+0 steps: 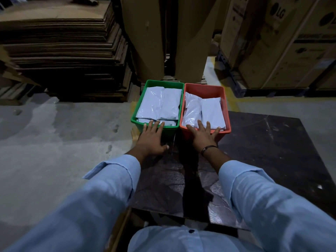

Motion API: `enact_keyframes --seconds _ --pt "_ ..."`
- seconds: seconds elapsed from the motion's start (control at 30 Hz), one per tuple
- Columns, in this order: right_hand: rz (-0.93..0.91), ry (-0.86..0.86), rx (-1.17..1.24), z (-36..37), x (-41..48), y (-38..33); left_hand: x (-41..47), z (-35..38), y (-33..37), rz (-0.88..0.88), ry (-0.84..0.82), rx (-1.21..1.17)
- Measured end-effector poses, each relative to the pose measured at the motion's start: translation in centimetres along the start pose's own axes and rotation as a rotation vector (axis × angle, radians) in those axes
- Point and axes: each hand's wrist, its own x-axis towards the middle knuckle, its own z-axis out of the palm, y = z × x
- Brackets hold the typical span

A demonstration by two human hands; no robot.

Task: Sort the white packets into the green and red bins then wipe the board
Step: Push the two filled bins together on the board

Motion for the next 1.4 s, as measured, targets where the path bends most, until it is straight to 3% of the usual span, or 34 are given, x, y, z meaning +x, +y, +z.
enact_keyframes --seconds 1.4 --pt "0.006 -0.042 -0.038 -0.9 -0.1 -1.1 -1.0 -1.5 -2.0 0.106 0.025 -0.098"
